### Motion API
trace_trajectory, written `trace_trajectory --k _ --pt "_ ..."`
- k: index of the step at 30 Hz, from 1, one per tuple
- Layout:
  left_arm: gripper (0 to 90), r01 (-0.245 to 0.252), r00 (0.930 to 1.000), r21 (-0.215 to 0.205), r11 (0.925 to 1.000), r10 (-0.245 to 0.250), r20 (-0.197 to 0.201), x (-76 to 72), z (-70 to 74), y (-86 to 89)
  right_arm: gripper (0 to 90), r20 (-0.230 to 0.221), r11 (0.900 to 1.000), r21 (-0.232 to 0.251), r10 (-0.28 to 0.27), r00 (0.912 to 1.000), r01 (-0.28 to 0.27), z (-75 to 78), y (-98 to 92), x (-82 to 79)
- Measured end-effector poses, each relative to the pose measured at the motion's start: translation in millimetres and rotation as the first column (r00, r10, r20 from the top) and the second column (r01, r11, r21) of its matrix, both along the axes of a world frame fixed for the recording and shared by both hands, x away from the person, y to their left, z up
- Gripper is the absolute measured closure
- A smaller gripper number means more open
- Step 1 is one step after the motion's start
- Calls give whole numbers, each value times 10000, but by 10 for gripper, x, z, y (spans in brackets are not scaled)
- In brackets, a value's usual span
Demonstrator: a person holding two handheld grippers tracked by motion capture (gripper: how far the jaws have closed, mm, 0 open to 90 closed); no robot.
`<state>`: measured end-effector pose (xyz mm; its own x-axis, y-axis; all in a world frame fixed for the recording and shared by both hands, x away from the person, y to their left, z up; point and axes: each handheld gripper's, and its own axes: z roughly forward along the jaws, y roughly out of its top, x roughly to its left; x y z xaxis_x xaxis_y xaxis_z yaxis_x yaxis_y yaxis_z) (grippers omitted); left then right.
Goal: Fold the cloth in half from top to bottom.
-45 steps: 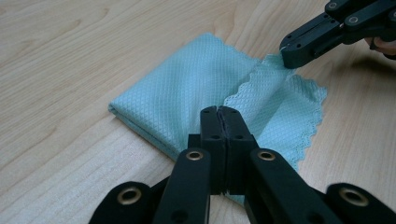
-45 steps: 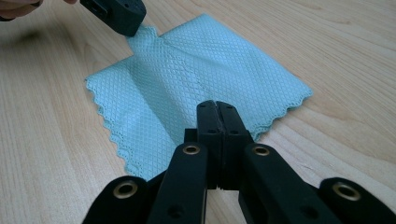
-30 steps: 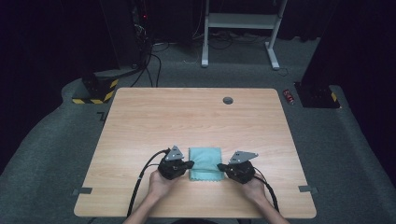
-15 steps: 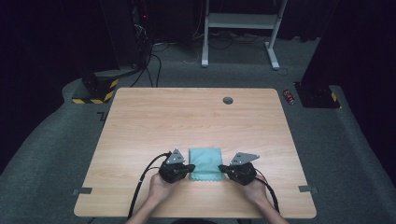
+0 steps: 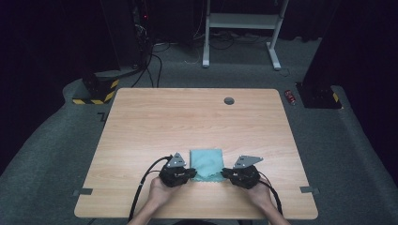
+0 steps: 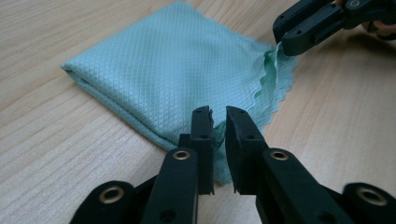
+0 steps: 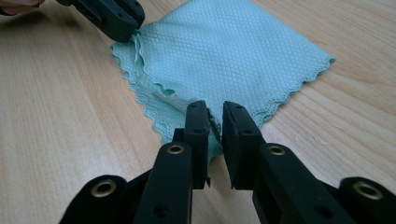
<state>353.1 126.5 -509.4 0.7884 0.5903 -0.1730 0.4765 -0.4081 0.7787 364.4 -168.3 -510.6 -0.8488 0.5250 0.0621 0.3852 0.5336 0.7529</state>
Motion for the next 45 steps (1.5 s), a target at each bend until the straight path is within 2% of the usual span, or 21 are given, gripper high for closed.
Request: trace_trajectory --k 3,6,10,13,15,19,26,28,30,33,36,39,42,45 --pt "769 -76 9999 -352 9994 80 121 6 91 26 784 -64 9993 366 -117 9999 119 38 -35 5" --pt "735 -301 9992 -432 9986 312 260 47 163 29 781 -165 9965 813 -168 9997 181 79 -43 40" --pt "707 -727 9971 65 9973 725 250 153 127 -46 785 -158 9950 905 -413 9990 425 95 12 70" --pt "682 -875 9959 518 9948 861 274 203 39 -131 796 -152 9961 599 -633 9979 641 62 97 106" --pt "662 -820 9966 663 9944 813 135 206 -1 -165 797 -147 9973 233 -700 9974 703 17 161 137" --pt "639 -728 9973 784 9943 723 100 154 -43 -174 797 -239 9980 -69 -626 9978 625 -28 202 132" --pt "616 -699 9976 990 9926 695 72 42 -82 -110 774 -332 9981 -490 -381 9987 364 -74 156 6" --pt "606 -660 9978 1069 9921 651 120 12 -83 -104 767 -338 9986 -376 -397 9986 385 -82 136 -17" --pt "594 -579 9982 1247 9905 555 229 -11 -77 -116 757 -297 9983 -437 -408 9987 395 -78 135 -36" --pt "567 -491 9984 1483 9877 444 348 -31 -65 -146 734 67 9969 -732 -291 9996 295 -74 157 -78" --pt "550 -499 9985 1441 9883 463 280 -18 -49 -149 731 79 9968 -733 -318 9995 322 -74 162 -82" --pt "535 -686 9970 1325 9888 630 454 39 -12 -144 730 44 9977 -588 -344 9994 346 -63 157 -71" --pt "527 -1137 9928 951 9889 1096 478 176 8 -146 734 128 9987 -188 -462 9989 464 -17 161 -27" --pt "533 -1493 9878 929 9844 1444 575 324 0 -166 762 27 9982 75 -592 9982 591 9 201 76"
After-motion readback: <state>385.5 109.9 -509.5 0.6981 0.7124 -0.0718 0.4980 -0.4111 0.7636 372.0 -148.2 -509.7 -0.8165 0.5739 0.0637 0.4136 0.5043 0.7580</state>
